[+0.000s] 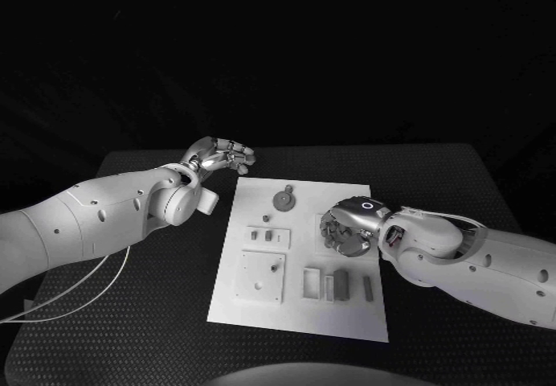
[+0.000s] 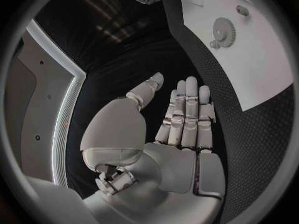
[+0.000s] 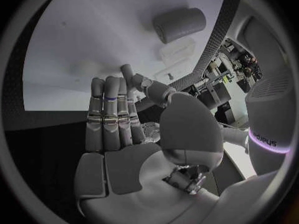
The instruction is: Assemble the parts on the task board
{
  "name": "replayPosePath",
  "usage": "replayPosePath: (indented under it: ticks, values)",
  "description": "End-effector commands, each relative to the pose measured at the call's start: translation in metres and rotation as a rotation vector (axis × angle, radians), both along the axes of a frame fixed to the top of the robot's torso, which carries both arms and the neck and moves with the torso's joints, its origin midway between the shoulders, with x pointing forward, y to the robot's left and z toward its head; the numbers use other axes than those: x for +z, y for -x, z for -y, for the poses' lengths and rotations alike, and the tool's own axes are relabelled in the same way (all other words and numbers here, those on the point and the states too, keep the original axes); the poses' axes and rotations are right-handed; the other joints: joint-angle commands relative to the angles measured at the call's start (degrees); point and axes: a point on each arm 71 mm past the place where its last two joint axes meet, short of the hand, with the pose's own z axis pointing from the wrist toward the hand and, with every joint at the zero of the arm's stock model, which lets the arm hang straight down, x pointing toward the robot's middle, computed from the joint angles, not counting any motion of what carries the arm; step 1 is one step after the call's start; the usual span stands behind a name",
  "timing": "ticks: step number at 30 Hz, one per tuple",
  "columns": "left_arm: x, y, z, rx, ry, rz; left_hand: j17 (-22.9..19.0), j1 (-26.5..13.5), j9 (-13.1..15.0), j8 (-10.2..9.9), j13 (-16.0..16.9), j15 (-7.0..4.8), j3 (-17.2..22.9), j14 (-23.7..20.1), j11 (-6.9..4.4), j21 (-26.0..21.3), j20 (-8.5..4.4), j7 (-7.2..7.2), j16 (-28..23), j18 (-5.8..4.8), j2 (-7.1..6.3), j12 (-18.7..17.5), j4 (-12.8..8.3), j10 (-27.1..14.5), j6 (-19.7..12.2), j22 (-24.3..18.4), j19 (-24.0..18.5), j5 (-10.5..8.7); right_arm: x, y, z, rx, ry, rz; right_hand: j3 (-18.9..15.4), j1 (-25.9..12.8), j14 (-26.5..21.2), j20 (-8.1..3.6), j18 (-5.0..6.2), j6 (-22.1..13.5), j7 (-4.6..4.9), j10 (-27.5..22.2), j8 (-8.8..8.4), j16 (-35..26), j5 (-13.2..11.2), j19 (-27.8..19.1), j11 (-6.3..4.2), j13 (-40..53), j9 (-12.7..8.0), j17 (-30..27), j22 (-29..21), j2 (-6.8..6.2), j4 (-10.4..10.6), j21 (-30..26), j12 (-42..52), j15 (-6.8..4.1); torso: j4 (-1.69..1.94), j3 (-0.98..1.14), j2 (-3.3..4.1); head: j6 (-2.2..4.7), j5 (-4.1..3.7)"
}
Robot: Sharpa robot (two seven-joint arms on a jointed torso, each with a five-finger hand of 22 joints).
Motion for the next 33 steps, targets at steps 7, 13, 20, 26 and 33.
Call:
replayPosePath:
  ticks: [7, 13, 20, 26, 33]
  values:
    - [0.001, 0.0, 0.002, -0.013, 0.012, 0.005, 0.1, -0.6, 0.1, 0.1, -0.1, 0.5, -0.1, -0.1, 0.02, -0.4, 0.3, -0.06, -0.2, 0.56, -0.07, -0.1, 0.2, -0.3, -0.3, 0.1, 0.0, -0.35, 0.002, 0.002, 0.004, -0.018, -0.04, -0.014, 0.9, -0.9, 0.7, -0.27, 0.55, 0.8, -0.11, 0.7, 0.37, 0.5, 0.0, 0.6, -0.27, 1.1, 1.0, 0.8, 1.4, 0.79, -0.7, 1.0, 0.4, -0.17, -0.03, 0.01, -0.01, 0.01, 0.09]
    - [0.001, 0.0, 0.002, -0.011, 0.012, 0.005, 0.1, -0.6, 0.1, 0.1, -0.1, 0.5, -0.1, -0.1, 0.03, -0.4, 0.3, -0.06, -0.2, 0.56, -0.05, -0.1, 0.2, -0.3, -0.3, 0.1, 0.0, -0.34, 0.005, 0.003, 0.006, -0.007, -0.046, -0.001, 1.1, -1.1, 0.8, -0.35, 0.55, 0.9, -0.17, 0.8, 0.4, 0.6, 0.0, 0.6, -0.34, 1.5, 1.1, 1.0, 1.4, 0.81, -0.9, 1.3, 0.5, -0.23, -0.04, 0.01, -0.03, -0.04, 0.19]
    - [0.001, -0.001, 0.002, -0.01, 0.013, 0.004, 0.1, -0.7, 0.1, 0.1, -0.1, 0.5, -0.1, -0.1, 0.03, -0.4, 0.31, -0.05, -0.3, 0.57, -0.05, -0.1, 0.2, -0.3, -0.4, 0.1, 0.0, -0.34, 0.014, 0.003, 0.004, -0.007, -0.074, 0.001, 1.2, -1.2, 0.8, -0.4, 0.55, 1.0, -0.21, 0.8, 0.44, 0.7, 0.0, 0.7, -0.39, 1.7, 1.2, 1.2, 1.4, 0.72, -1.0, 1.5, 0.5, -0.28, -0.05, 0.04, -0.01, 0.04, 0.34]
    - [0.001, -0.001, 0.002, -0.01, 0.013, 0.004, 0.2, -0.7, 0.1, 0.1, -0.1, 0.51, -0.1, -0.1, 0.03, -0.4, 0.31, -0.04, -0.3, 0.57, -0.03, -0.1, 0.2, -0.3, -0.4, 0.2, 0.0, -0.33, 0.032, 0.005, -0.001, 0.003, -0.122, -0.008, 1.3, -1.3, 0.8, -0.42, 0.55, 1.0, -0.22, 0.8, 0.43, 0.7, 0.0, 0.7, -0.41, 1.9, 1.3, 1.3, 1.4, 0.71, -1.0, 1.6, 0.5, -0.3, -0.05, 0.01, -0.05, 0.08, 0.47]
    - [0.001, -0.002, 0.003, -0.007, 0.013, 0.005, 0.2, -0.7, 0.1, 0.1, -0.1, 0.51, -0.1, -0.1, 0.03, -0.5, 0.32, -0.04, -0.3, 0.58, -0.05, -0.1, 0.2, -0.3, -0.4, 0.2, 0.0, -0.34, 0.042, 0.011, -0.023, 0.05, -0.163, -0.021, 1.3, -1.5, 0.8, -0.42, 0.55, 1.0, -0.22, 0.8, 0.4, 0.7, 0.1, 0.6, -0.4, 2.1, 1.3, 1.4, 1.4, 0.85, -1.2, 1.7, 0.5, -0.3, -0.1, -0.05, -0.05, 0.18, 1.14]
